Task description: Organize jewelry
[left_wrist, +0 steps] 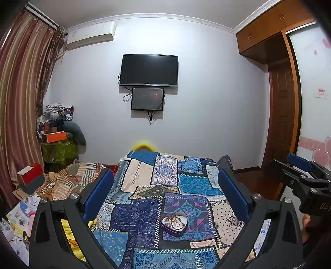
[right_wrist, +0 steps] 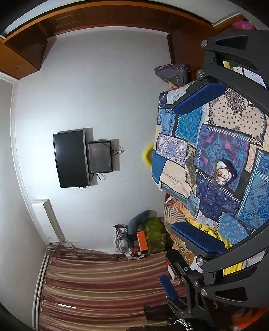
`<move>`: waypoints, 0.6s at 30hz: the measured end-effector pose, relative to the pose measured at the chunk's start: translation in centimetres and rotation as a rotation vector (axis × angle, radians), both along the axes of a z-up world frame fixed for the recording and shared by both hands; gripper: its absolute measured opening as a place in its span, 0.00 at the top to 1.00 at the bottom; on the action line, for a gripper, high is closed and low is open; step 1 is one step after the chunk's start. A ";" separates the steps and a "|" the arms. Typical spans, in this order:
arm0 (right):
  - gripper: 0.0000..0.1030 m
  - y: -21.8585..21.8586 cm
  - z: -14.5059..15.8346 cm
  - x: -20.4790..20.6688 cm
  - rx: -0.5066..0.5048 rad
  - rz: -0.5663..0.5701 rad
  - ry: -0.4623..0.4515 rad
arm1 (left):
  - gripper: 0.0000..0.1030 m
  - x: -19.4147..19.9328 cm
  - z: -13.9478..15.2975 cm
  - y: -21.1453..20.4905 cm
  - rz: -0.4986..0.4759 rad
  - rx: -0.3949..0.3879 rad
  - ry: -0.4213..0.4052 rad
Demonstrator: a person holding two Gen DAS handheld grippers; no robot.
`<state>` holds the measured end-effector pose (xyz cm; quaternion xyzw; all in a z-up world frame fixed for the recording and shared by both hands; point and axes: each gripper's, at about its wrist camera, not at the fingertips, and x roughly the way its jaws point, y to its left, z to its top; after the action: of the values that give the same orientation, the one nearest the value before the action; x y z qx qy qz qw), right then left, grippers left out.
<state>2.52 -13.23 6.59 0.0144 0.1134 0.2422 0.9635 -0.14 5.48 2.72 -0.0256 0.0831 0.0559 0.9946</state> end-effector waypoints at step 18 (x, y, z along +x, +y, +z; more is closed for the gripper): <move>0.00 0.0 0.1 0.0 0.001 -0.004 0.009 | 0.01 0.3 0.2 -0.4 -0.005 0.002 0.002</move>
<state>2.55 -13.24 6.73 0.0162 0.1174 0.2404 0.9634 0.20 5.13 2.95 -0.0244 0.0842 0.0533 0.9947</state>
